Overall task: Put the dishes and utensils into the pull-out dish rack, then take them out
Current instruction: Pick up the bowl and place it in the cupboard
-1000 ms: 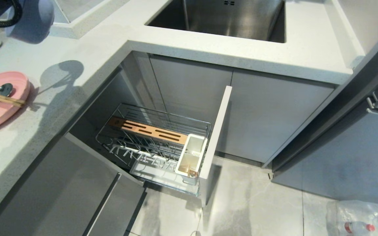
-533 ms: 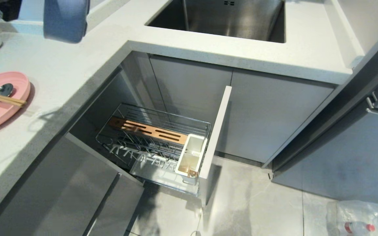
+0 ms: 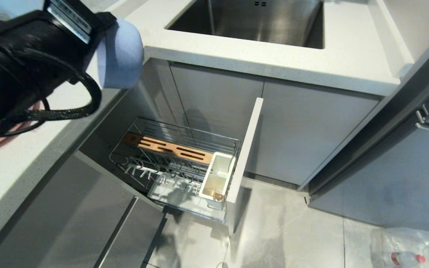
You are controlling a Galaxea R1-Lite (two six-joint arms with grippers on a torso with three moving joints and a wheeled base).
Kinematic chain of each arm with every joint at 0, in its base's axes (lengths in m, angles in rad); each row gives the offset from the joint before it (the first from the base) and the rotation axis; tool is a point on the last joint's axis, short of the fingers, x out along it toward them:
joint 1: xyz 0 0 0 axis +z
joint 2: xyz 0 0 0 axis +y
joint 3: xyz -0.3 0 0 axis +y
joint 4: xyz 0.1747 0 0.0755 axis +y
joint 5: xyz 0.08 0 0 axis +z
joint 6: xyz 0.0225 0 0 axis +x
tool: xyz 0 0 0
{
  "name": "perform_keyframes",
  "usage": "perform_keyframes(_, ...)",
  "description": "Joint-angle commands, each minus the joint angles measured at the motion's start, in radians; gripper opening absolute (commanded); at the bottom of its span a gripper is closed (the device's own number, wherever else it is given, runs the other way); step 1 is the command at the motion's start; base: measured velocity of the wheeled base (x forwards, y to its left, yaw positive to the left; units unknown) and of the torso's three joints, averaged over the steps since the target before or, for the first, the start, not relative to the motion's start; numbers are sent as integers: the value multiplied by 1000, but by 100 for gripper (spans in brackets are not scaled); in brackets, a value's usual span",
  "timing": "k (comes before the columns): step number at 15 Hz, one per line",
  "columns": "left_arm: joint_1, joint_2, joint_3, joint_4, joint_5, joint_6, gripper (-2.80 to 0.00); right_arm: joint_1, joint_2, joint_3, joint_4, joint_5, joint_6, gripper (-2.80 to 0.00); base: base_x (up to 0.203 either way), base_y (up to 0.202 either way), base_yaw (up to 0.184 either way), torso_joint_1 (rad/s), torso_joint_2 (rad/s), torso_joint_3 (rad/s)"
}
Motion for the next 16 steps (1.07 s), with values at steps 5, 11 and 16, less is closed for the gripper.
perform_keyframes(5, -136, 121, 79, -10, 177, 114, -280, 0, 2, 0, 0, 0, 0, -280, 0, 0, 0, 0, 0, 0)
perform_keyframes(11, -217, 331, 107, -371, 231, -123, -280, 0, 2, 0, 0, 0, 0, -280, 0, 0, 0, 0, 0, 0)
perform_keyframes(16, -131, 508, 103, -694, 252, -210, -280, 0, 2, 0, 0, 0, 0, -280, 0, 0, 0, 0, 0, 0)
